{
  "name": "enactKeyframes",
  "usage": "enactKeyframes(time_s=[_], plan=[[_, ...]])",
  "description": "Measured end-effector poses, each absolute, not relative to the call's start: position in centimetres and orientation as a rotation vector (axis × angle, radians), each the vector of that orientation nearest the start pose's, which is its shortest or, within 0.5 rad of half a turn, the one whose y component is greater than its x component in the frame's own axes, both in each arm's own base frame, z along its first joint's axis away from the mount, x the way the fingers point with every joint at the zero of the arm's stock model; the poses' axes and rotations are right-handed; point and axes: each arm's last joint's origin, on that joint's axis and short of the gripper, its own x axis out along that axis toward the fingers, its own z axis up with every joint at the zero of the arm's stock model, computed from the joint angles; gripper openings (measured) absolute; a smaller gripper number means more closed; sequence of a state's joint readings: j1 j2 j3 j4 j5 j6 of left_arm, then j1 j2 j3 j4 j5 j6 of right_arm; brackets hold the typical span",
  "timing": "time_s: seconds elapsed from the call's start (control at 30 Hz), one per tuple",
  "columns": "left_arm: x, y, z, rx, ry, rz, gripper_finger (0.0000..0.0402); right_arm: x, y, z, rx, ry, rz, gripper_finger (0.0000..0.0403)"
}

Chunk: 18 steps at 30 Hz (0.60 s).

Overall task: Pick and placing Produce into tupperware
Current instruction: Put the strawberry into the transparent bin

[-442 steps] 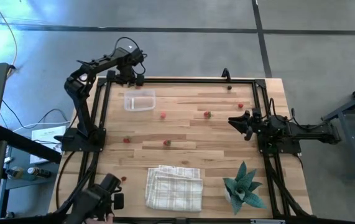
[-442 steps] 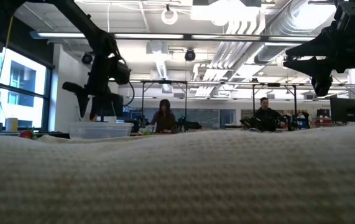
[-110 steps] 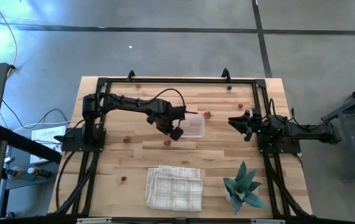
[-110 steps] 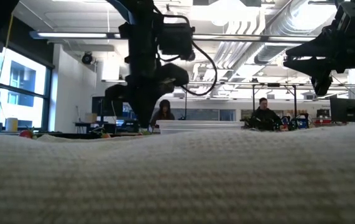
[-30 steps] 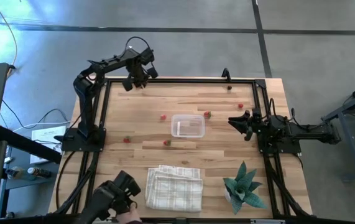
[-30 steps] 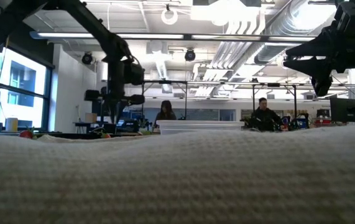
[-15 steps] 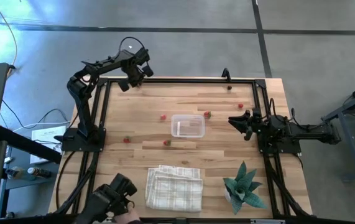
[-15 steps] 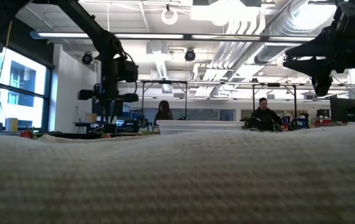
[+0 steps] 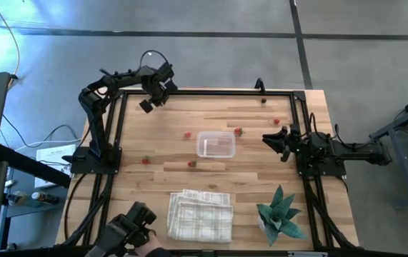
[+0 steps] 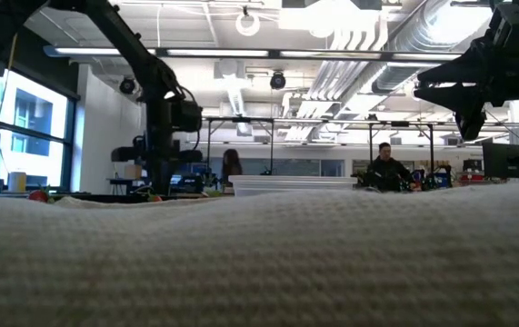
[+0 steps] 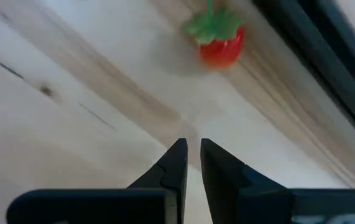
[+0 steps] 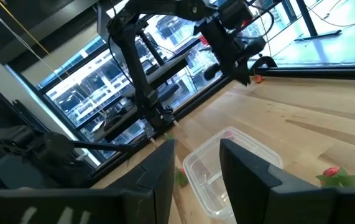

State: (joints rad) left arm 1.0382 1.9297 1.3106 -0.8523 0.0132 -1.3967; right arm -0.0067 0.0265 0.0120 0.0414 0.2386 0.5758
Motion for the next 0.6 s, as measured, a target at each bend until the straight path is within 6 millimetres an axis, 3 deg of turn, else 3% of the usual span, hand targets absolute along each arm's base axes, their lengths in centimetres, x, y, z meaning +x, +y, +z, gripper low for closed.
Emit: enactKeyframes(time_s=[0.6], plan=[[18.32,31.65,15.91,-1.704,0.432,1.768,0.0037,9.78,-0.74,16.95,0.585,-0.097,-0.228,0.0117]])
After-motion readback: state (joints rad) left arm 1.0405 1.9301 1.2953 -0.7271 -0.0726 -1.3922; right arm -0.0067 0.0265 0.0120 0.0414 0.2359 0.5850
